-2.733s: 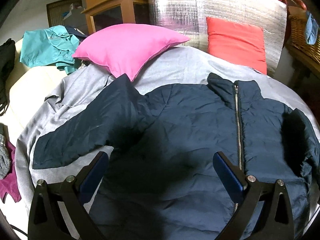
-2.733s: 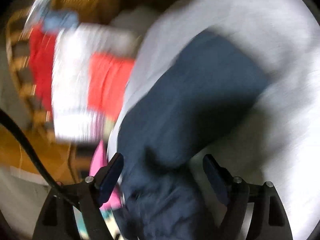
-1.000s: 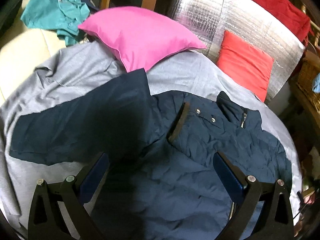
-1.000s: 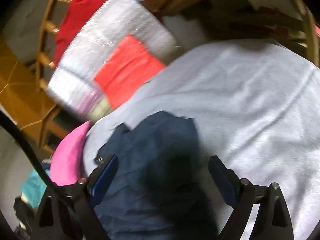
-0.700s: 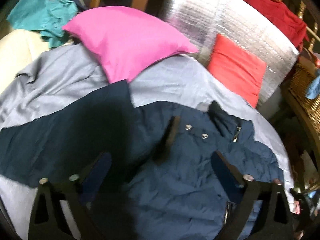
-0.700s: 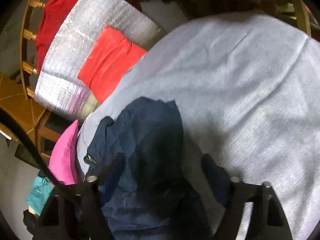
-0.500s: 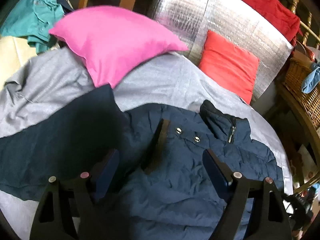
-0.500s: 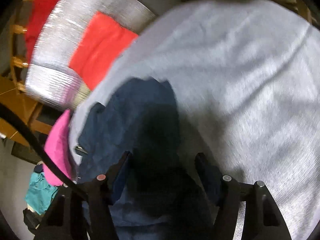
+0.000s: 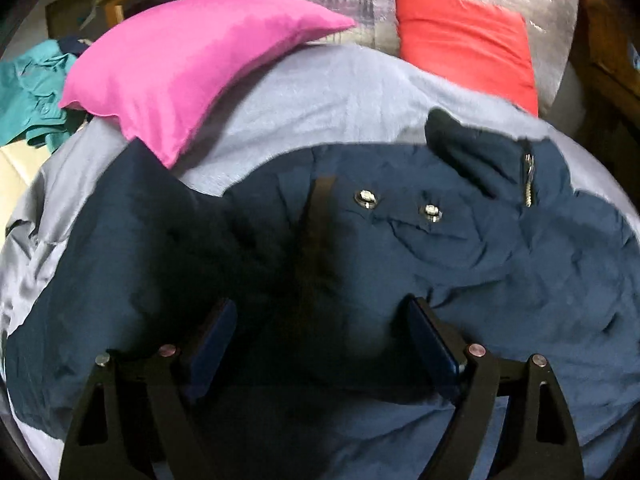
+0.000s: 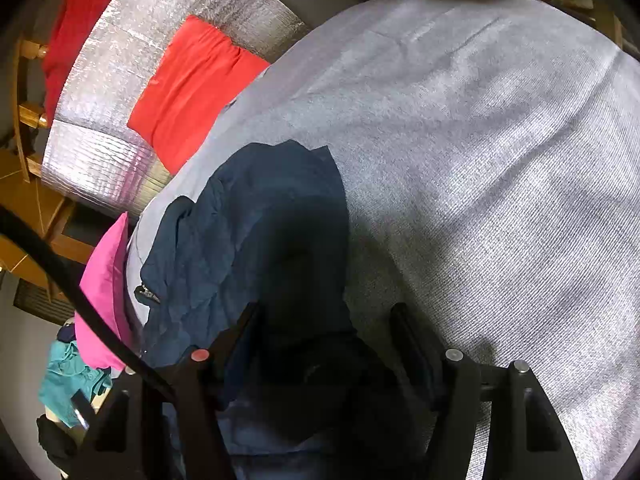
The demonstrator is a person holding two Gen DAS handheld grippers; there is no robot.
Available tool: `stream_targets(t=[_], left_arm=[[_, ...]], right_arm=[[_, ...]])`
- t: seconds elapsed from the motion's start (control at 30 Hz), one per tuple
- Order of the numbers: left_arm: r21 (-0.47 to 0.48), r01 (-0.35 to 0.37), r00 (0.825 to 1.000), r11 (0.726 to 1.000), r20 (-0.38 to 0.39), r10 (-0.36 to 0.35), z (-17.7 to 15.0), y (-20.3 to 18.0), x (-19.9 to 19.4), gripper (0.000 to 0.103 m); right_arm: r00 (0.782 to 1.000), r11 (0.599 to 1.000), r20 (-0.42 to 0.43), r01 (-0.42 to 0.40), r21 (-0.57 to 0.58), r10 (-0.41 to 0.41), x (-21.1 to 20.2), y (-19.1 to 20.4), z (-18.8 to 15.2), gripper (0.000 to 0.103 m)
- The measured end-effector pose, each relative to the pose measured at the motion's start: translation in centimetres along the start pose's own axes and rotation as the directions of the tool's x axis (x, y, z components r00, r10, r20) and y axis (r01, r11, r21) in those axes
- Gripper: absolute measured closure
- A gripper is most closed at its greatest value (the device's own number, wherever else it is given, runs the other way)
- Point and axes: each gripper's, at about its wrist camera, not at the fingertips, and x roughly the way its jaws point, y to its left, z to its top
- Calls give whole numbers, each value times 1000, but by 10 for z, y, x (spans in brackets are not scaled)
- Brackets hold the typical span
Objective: Fold large clothes
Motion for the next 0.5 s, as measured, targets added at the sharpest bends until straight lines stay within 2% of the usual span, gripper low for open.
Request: stream_targets(t=[0.03,0.07,0.1,0.13,0.2,0.3,0.37,0.5], left_arm=[[1,17,1000,1000,5,-17,-1,1,-1,24],[-2,63,998,998,2,-63,0,2,-2,43],[-14,96,995,995,-8,-96,0,3,-1,53],[-32,111,994,993,-12,-111,0,6,-1,56],[-47,131,991,990,-9,-132,-2,10,-4,74],[-60,173,985,983,-6,-174,0,13,-11,92],[-61,187,982,980,-14,-188,-1,14,-17,93],[-12,140,989,990,-37,-141,-5,6,-30,94]], right_arm=[[1000,1000,-1,-2,2,2,-1,0,0,33],[1000,1000,-2,-4,6,4,-2,-1,0,33],[1000,1000,-2,-8,14,8,-2,-2,0,33],[1000,1000,-2,-11,19,11,-2,-3,0,33],[1000,999,-2,-18,33,18,-2,-5,0,33],[999,998,-6,-31,48,31,-4,-7,0,33],[999,997,-13,-46,67,47,-5,-11,1,33],[996,990,-28,-84,117,88,-7,-19,4,33]])
